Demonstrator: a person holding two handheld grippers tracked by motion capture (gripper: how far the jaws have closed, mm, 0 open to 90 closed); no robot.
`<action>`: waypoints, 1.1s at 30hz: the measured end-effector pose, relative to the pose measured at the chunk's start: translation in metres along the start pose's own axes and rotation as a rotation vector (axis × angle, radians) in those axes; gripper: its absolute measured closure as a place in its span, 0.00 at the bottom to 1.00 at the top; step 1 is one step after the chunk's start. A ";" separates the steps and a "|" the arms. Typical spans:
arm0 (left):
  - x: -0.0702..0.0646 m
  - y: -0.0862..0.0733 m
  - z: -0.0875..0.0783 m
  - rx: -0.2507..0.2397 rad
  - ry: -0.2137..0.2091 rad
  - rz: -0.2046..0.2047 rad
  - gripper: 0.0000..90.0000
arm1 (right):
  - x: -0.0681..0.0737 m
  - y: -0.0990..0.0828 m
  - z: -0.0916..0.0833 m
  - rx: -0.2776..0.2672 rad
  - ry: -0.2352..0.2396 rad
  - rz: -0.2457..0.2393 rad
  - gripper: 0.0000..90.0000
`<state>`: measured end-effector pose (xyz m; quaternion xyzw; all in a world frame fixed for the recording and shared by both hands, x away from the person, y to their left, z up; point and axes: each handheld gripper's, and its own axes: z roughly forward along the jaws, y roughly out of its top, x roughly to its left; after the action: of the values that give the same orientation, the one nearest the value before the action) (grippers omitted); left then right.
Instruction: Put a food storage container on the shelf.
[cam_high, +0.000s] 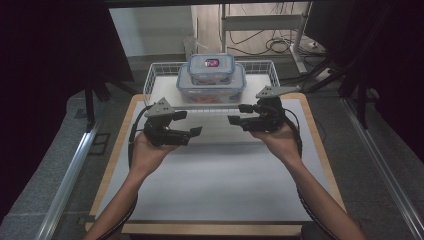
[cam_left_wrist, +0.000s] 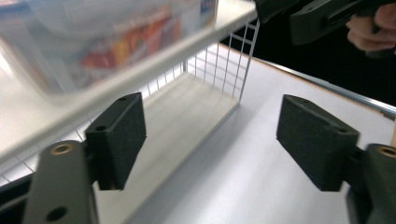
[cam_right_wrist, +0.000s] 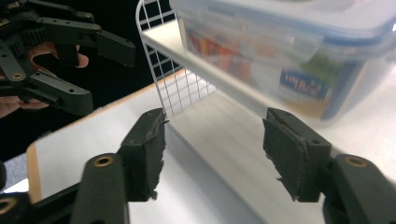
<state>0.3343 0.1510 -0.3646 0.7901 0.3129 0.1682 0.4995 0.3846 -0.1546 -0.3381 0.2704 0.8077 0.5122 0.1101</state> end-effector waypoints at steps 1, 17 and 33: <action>-0.001 -0.004 0.000 0.001 0.001 -0.004 0.24 | 0.001 -0.003 -0.001 0.005 -0.003 -0.005 0.40; -0.021 -0.058 -0.013 0.032 0.007 -0.049 0.09 | 0.022 -0.058 -0.010 0.062 -0.066 -0.079 0.14; -0.041 -0.125 -0.025 0.047 0.080 -0.047 0.03 | 0.032 -0.118 -0.018 0.090 -0.090 -0.045 0.04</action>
<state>0.2490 0.1790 -0.4633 0.7869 0.3549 0.1802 0.4716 0.3110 -0.1896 -0.4315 0.2793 0.8301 0.4603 0.1455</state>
